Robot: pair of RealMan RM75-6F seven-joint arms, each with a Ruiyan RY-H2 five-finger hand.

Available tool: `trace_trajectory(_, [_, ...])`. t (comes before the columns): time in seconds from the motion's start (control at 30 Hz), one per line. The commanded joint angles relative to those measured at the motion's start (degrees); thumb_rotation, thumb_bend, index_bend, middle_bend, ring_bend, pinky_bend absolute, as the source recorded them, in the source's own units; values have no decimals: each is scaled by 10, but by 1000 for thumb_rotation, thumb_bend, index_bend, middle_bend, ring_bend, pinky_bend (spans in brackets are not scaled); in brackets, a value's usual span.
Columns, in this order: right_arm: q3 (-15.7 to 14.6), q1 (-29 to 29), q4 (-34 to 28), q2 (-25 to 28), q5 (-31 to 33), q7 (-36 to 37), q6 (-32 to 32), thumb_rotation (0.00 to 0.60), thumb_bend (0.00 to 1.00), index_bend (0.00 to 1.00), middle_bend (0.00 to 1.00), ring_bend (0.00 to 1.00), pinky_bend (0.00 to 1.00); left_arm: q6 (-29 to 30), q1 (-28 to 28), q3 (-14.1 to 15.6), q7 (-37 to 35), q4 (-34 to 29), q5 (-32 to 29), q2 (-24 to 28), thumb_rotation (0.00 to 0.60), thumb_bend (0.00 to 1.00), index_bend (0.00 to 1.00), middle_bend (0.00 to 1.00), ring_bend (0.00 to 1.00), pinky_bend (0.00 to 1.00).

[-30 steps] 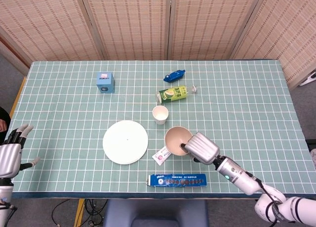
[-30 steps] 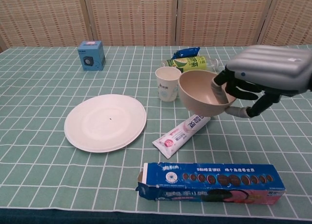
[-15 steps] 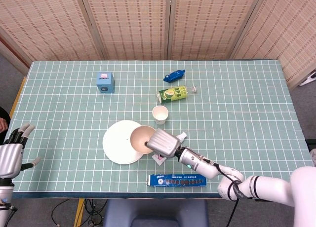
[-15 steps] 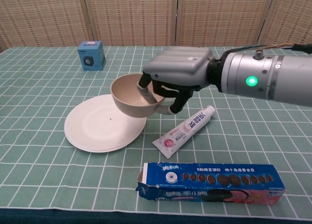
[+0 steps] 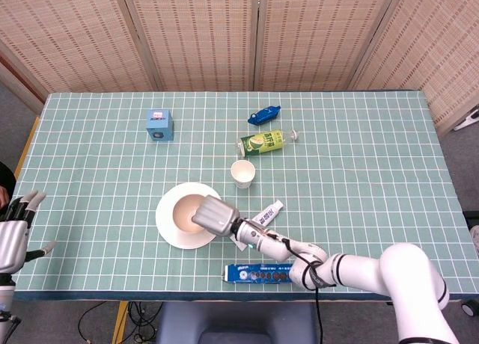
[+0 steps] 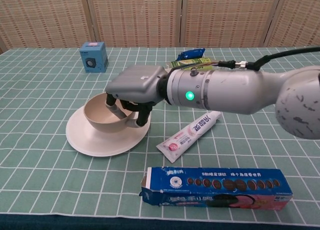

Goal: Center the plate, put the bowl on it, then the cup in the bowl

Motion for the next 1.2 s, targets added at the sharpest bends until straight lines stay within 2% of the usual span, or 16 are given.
trace_trajectory(0.03, [1, 23, 33, -25, 9, -2, -13, 600, 386, 611, 839, 789, 877, 0, 1, 0, -2, 1, 0, 0, 600, 119, 113, 106, 127, 386])
trace_trajectory(0.2, [0, 35, 54, -38, 29, -20, -18, 600, 338, 585, 818, 788, 877, 0, 3, 2, -6, 6, 1, -1, 600, 119, 113, 106, 126, 386])
trace_trajectory(0.43, [-5, 27, 38, -29, 67, -60, -8, 600, 195, 315, 773, 764, 878, 1, 5, 1, -9, 10, 1, -2, 600, 119, 110, 106, 126, 386])
trace_trajectory(0.6, [-8, 13, 1, -7, 92, -86, 15, 600, 137, 205, 682, 679, 874, 2, 6, 0, -8, 8, 2, -2, 600, 119, 109, 106, 126, 386])
trace_trajectory(0.67, [-7, 9, -14, 4, 103, -93, 22, 600, 127, 169, 601, 606, 824, 2, 6, -1, -8, 7, 2, -2, 600, 119, 109, 106, 126, 386])
trace_trajectory(0.83, [2, -7, -68, 44, 126, -100, 52, 600, 125, 140, 477, 495, 705, 4, 6, -2, -5, 3, 2, 0, 600, 119, 109, 106, 126, 386])
trace_trajectory(1.03, [11, -31, -138, 110, 136, -83, 88, 600, 125, 140, 410, 430, 672, 4, 7, -3, -7, 3, 1, 1, 600, 119, 109, 106, 127, 386])
trace_trajectory(1.2, [19, -39, -150, 147, 158, -62, 92, 600, 125, 140, 316, 320, 546, 4, 7, -2, -4, 1, 4, -1, 600, 119, 110, 106, 126, 386])
